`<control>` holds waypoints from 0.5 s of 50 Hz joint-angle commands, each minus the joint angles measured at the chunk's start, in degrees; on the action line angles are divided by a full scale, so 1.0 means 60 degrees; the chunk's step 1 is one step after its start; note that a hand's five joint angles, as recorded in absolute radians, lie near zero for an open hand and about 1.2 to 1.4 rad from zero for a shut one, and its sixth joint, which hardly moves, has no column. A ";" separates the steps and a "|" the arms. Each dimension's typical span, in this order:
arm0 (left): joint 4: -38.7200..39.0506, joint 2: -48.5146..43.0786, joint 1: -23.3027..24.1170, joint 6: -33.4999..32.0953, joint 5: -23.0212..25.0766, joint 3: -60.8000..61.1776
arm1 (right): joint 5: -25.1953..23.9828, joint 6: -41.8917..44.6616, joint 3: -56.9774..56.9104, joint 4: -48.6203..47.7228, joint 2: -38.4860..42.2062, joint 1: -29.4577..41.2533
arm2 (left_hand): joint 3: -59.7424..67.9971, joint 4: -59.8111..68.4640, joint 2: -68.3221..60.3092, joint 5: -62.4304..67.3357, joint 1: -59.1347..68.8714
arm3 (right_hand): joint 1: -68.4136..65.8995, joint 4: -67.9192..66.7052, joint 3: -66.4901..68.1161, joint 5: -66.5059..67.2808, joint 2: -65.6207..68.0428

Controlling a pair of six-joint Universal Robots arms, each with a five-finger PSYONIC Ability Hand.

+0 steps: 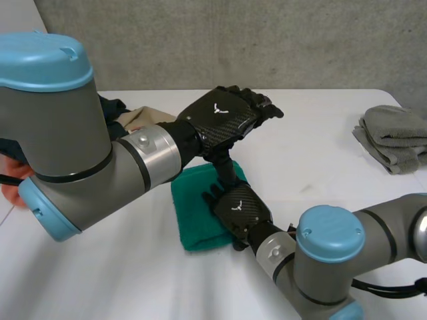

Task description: Fold the laundry.

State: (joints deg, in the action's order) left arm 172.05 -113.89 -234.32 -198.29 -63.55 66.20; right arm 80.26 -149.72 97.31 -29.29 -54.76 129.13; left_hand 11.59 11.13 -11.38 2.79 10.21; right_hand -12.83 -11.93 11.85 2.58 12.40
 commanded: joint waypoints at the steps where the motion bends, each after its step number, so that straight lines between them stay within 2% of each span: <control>1: 0.0037 -0.0076 0.0029 0.0001 -0.0086 0.0070 | 0.0013 0.0197 -0.0603 -0.0040 0.0425 -0.0033 | -0.0005 0.0072 -0.0031 -0.0205 0.0225 | 0.0471 0.0322 -0.0308 -0.0430 -0.0400; 8: 0.0051 -0.0061 -0.0015 0.0001 -0.0086 0.0070 | -0.0060 0.0182 -0.0911 -0.0303 0.0630 -0.0121 | -0.0005 0.0072 -0.0031 -0.0205 0.0225 | -0.3073 -0.3222 0.3236 0.3115 0.3144; 19: 0.0051 -0.0061 -0.0103 0.0001 -0.0086 0.0084 | -0.0104 0.0109 -0.1409 -0.0436 0.0688 -0.0136 | -0.0005 0.0072 -0.0031 -0.0205 0.0225 | -0.2850 -0.2999 0.3013 0.2891 0.2921; 20: 0.0037 -0.0061 -0.0103 0.0001 -0.0086 0.0084 | -0.0119 0.0138 -0.1511 -0.0436 0.0790 -0.0136 | -0.0005 0.0072 -0.0031 -0.0205 0.0225 | -0.3406 -0.3556 0.3569 0.3448 0.3477; 22: 0.0051 -0.0061 -0.0103 0.0001 -0.0086 0.0084 | -0.0119 0.0124 -0.1643 -0.0421 0.0922 -0.0136 | -0.0005 0.0072 -0.0031 -0.0205 0.0225 | -0.6004 -0.6153 0.6167 0.6045 0.6075; 23: 0.0051 -0.0061 -0.0103 0.0001 -0.0086 0.0084 | -0.0119 0.0095 -0.1817 -0.0421 0.1024 -0.0136 | -0.0005 0.0072 -0.0031 -0.0205 0.0225 | -0.9405 -0.9554 0.9568 0.9447 0.9476; 24: 0.0051 -0.0061 -0.0103 0.0001 -0.0086 0.0084 | -0.0119 0.0094 -0.1877 -0.0450 0.1054 -0.0136 | -0.0005 0.0072 -0.0031 -0.0205 0.0225 | -1.1049 -1.1198 1.1212 1.1090 1.1120; 25: 0.0051 -0.0061 -0.0117 0.0001 -0.0086 0.0084 | -0.0105 0.0080 -0.1950 -0.0494 0.1069 -0.0136 | -0.0005 0.0072 -0.0031 -0.0205 0.0225 | -1.1194 -1.1344 1.1357 1.1236 1.1265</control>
State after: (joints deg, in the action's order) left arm 172.31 -114.25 -234.93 -198.28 -64.07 66.71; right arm 79.59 -149.01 88.19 -31.93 -49.95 128.32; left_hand 11.59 11.13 -11.38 2.79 10.21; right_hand -45.24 -45.15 45.16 18.63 45.42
